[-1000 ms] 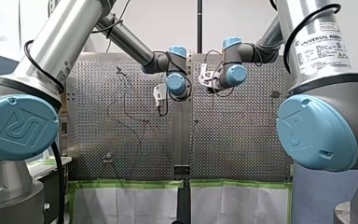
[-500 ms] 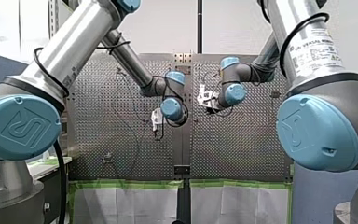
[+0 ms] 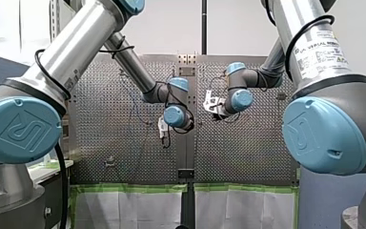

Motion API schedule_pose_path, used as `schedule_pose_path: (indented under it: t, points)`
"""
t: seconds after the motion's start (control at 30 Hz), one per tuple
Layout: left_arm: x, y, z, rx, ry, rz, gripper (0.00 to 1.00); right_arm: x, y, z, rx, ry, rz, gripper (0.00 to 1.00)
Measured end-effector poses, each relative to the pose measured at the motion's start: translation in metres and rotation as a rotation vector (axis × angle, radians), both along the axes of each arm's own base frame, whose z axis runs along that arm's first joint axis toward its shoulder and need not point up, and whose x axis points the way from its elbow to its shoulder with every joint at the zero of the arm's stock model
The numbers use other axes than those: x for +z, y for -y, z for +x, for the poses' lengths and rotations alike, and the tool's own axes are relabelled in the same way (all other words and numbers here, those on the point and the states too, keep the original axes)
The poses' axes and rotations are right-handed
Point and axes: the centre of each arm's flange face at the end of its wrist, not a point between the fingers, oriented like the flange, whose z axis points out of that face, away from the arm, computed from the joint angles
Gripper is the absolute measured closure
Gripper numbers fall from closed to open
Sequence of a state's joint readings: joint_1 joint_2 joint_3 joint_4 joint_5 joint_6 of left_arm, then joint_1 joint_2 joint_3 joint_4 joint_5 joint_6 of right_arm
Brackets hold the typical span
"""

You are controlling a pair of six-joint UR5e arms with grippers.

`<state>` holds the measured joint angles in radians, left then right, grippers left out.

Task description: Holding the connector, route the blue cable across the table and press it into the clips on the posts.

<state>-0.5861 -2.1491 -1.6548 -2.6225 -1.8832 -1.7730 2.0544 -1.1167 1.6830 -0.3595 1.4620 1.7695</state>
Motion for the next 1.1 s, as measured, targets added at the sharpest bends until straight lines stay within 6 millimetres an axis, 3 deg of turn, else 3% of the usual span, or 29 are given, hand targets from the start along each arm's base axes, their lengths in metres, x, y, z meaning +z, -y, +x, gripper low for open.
schedule_pose_path:
  t: [0.37, 1.1]
  points:
    - [-0.021, 0.012, 0.017, -0.026, -0.015, -0.011, 1.00, -0.005, 0.008, -0.009, -0.031, 0.018, -0.012, 1.00]
    - [-0.015, 0.012, 0.033, -0.067, 0.027, -0.037, 1.00, -0.035, 0.019, -0.026, -0.094, -0.008, 0.021, 1.00]
